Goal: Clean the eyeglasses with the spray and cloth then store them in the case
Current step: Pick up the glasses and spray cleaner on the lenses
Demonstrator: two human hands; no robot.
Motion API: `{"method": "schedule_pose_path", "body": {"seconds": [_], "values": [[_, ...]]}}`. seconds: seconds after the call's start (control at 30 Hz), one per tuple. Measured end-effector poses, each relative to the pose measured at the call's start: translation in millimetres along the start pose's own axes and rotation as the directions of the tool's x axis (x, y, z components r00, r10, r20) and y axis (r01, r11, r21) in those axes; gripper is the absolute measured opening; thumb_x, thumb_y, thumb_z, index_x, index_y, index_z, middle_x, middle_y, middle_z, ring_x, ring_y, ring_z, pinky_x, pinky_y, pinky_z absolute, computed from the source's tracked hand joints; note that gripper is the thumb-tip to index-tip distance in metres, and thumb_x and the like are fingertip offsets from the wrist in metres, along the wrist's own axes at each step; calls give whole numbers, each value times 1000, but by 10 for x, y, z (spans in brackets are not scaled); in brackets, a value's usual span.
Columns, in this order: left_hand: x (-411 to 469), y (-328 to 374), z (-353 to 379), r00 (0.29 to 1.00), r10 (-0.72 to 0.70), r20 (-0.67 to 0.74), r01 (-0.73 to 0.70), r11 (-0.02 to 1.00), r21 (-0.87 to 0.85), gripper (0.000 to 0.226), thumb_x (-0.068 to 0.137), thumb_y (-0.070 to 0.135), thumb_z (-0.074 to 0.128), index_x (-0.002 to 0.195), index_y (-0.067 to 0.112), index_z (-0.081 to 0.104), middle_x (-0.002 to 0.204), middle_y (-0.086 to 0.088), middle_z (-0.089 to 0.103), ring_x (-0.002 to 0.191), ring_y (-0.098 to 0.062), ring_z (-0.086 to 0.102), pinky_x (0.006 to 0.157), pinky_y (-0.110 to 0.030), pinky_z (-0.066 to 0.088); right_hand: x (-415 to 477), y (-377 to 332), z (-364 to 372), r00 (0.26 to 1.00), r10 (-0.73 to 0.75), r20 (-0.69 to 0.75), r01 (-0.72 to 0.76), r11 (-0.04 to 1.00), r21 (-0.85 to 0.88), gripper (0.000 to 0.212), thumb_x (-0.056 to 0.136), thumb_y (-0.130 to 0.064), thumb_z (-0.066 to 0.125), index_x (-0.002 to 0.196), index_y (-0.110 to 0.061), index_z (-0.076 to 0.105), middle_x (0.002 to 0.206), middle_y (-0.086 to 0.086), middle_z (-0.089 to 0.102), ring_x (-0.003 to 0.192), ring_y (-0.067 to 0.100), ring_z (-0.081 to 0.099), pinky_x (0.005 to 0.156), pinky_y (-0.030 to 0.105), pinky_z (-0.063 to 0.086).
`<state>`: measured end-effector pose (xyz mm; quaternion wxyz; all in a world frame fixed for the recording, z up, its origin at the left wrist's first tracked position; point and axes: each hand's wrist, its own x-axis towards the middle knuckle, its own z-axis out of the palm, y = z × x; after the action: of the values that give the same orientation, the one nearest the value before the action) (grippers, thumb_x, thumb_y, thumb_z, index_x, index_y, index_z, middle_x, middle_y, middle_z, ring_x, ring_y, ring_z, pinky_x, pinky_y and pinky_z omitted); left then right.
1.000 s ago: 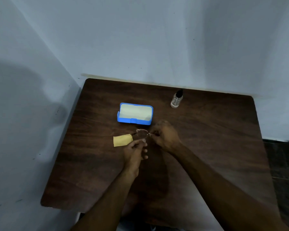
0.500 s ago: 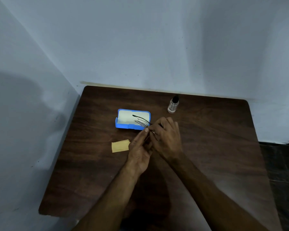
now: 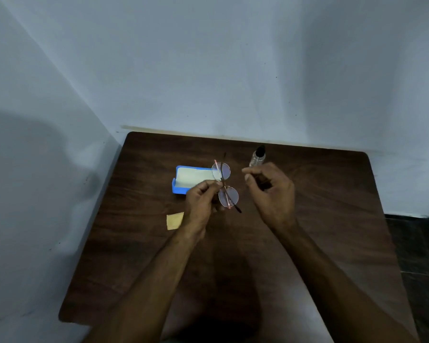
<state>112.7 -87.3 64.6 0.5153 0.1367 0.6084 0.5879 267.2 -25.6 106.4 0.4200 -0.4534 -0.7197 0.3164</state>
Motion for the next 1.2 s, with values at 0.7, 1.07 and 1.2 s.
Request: {"method": "schedule_pose_path", "body": {"seconds": [0.7, 1.07, 1.2], "values": [[270, 1108, -69, 893, -18, 449, -350, 599, 720, 4, 88, 22, 85, 84, 20, 86, 80, 5, 80, 71, -3, 68, 63, -18, 51, 775, -364, -392, 615, -132, 778, 484, 842, -239, 12, 94, -23, 71, 104, -26, 78, 97, -8, 61, 84, 10, 58, 75, 41, 52], [392, 1218, -60, 845, -273, 459, -262, 537, 802, 10, 92, 15, 79, 99, 10, 85, 80, 8, 79, 59, 2, 65, 57, -21, 50, 684, -359, -391, 572, -133, 809, 498, 840, -215, 9, 89, -29, 72, 89, -21, 68, 87, -13, 53, 75, 7, 53, 63, 31, 46], [402, 1248, -106, 847, -302, 438, -197, 587, 785, 9, 93, 14, 78, 95, 16, 86, 92, -2, 80, 67, -1, 68, 56, -21, 53, 621, -350, -466, 649, -211, 731, 458, 875, -154, 7, 88, -17, 74, 88, -22, 69, 89, -11, 60, 77, 7, 58, 68, 37, 53]]}}
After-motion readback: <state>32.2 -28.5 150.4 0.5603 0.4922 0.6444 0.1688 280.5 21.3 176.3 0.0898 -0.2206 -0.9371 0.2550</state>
